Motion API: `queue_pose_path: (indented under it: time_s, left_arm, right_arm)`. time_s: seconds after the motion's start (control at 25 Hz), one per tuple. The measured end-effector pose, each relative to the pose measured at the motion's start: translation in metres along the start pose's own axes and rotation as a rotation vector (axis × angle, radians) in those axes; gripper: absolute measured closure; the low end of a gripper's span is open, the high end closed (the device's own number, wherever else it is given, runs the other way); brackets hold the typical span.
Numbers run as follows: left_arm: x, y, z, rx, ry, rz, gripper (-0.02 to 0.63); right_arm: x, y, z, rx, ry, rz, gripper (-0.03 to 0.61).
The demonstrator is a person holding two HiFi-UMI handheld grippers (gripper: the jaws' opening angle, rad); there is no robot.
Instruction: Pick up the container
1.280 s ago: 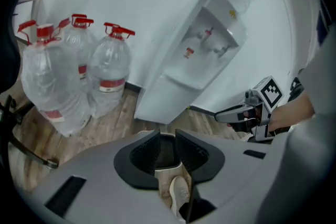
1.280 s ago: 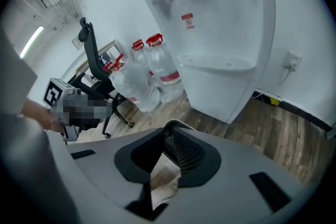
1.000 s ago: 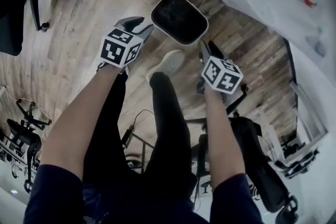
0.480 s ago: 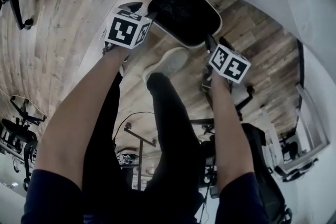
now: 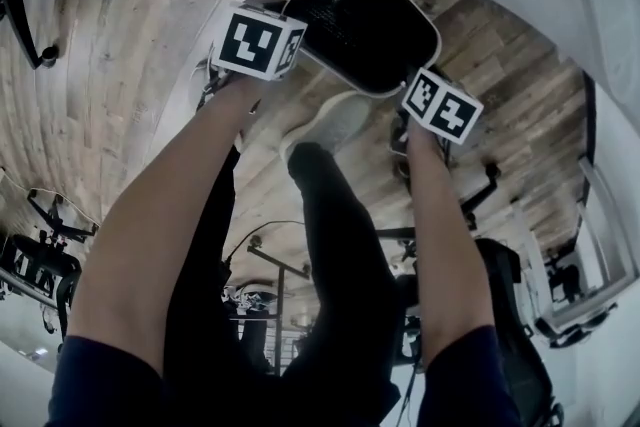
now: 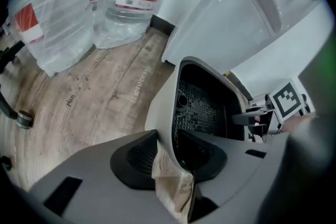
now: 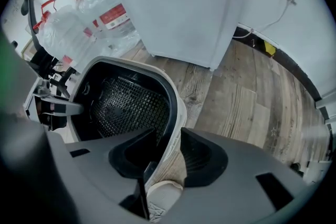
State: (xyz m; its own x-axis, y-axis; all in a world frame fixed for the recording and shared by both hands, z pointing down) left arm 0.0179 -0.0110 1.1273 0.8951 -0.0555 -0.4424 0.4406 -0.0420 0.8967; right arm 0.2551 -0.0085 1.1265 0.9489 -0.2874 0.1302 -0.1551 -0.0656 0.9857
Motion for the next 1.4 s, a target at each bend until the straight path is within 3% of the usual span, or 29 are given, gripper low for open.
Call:
queue_pose_path:
  time_s: [0.16,0.36,0.56,0.76,1.0,1.4]
  left_arm:
    - [-0.001,0.0,0.001,0.006,-0.008,0.021,0.486]
    - [-0.007,-0.019,0.006,0.028,-0.033,0.046,0.506]
    - [0.004,-0.076,0.021,0.073,-0.031,0.055,0.503]
    - [0.027,-0.174,0.035,0.152,-0.033,0.066,0.505]
    - [0.07,-0.311,0.027,0.2,-0.067,0.059,0.508]
    - [0.154,-0.491,0.019,0.334,-0.098,-0.011,0.508]
  right_arm:
    - [0.0,0.003,0.001,0.008,0.045,-0.019,0.487]
    - [-0.013,-0.011,0.009,0.058,0.095,-0.014,0.499]
    - [-0.029,-0.06,0.039,0.107,0.089,-0.014,0.502]
    - [-0.059,-0.152,0.066,0.181,0.136,-0.005,0.508]
    - [-0.099,-0.285,0.076,0.231,0.194,0.013,0.516]
    - [-0.127,-0.49,0.102,0.407,0.13,-0.02,0.517]
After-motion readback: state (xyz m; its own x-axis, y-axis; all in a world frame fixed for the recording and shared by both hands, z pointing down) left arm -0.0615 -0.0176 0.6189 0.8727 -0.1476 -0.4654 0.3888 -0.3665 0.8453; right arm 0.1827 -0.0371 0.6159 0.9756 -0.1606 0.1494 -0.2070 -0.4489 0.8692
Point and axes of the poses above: the fingertips, and each gripper's own axes: y forward along the fingers, x to its right, z out of its top, the point moved 1 cm from there along -y, backward along the fingers, and after that the axes turned 11 degrees about -y, right-handed, at the moved point
